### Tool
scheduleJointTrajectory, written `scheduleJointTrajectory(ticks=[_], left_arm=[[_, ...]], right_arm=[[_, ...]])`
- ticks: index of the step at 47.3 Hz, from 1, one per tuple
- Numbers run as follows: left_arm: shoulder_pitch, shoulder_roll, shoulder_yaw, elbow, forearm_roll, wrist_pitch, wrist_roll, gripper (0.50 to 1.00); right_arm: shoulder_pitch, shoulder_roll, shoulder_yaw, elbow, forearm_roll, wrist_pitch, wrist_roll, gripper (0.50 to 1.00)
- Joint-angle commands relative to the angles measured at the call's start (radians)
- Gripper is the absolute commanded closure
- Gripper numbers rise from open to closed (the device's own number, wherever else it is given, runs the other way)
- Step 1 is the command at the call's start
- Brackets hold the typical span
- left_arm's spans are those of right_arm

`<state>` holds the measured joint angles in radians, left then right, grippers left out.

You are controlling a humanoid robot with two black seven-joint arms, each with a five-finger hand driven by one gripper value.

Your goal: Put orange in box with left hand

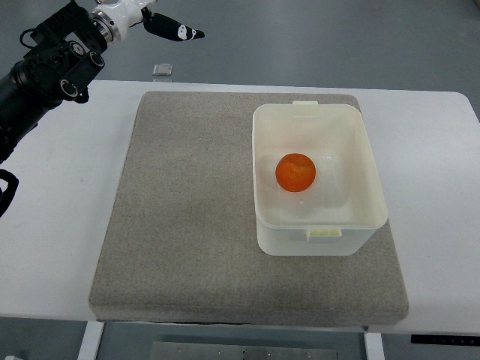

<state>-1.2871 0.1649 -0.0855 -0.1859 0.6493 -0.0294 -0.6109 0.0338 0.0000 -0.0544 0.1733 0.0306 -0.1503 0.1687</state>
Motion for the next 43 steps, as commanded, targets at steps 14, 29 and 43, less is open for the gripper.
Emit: scheduleJointTrajectory(ticks=[14,29,43], left_arm=[[0.071,-0.010,0.000,0.000,-0.669,-0.073,0.000,0.632],[0.173,-0.039,-0.209,0.043,-0.749,-0.152,0.000,0.643],[0.215,-0.071,-0.376,0.033,-0.773,-0.147,0.123,0.647]], right_arm=[[0.000,0.000,-0.001,0.000,0.000,0.000,0.000,0.574],[0.000,0.000,-0.001,0.000,0.000,0.000,0.000,0.574],[0.000,0.000,-0.001,0.000,0.000,0.000,0.000,0.574]])
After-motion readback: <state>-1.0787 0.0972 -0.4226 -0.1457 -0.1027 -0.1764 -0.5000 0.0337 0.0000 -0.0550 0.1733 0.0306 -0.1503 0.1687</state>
